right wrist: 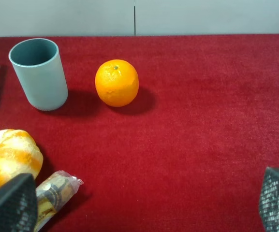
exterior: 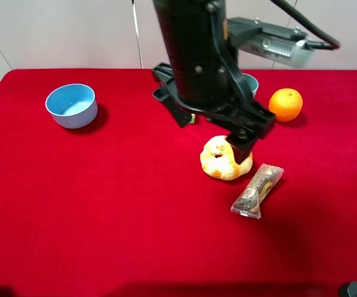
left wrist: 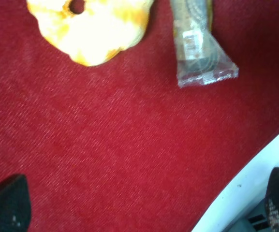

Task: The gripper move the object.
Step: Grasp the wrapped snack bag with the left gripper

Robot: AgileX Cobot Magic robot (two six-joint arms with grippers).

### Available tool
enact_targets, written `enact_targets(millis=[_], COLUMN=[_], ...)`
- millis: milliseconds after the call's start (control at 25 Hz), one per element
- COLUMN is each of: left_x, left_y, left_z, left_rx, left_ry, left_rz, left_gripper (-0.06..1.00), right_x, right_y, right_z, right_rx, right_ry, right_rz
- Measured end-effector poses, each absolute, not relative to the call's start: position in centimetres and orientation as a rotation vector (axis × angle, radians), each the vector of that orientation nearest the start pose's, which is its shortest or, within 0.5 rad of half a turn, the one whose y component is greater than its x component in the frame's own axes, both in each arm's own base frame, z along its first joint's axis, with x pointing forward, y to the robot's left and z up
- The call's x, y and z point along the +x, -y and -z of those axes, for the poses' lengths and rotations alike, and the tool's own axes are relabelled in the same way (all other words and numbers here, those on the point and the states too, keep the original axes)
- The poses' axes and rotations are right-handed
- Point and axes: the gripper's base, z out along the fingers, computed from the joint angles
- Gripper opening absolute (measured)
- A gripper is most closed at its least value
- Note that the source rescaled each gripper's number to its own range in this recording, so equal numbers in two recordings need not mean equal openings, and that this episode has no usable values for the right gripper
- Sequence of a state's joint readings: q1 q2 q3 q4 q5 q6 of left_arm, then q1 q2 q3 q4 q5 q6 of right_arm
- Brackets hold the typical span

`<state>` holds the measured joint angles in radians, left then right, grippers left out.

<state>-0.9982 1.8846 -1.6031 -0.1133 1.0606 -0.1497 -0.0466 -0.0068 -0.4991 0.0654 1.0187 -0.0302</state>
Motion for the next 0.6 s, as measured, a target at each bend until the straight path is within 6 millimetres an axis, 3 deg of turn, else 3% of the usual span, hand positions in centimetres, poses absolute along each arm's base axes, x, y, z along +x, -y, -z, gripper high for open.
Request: enact_targets(millis=[600], left_x=[20.0], left_y=[38.2], left_z=[-22.5], left_rx=[1.149], left_ry=[-2.760], left_rz=[0.333], left_gripper=[0.96], right_x=[-0.4], right_y=[-0.6], right_z=[-28.1], right_rx=[0.015], right_ry=[-1.994], right_rz=[-0.036])
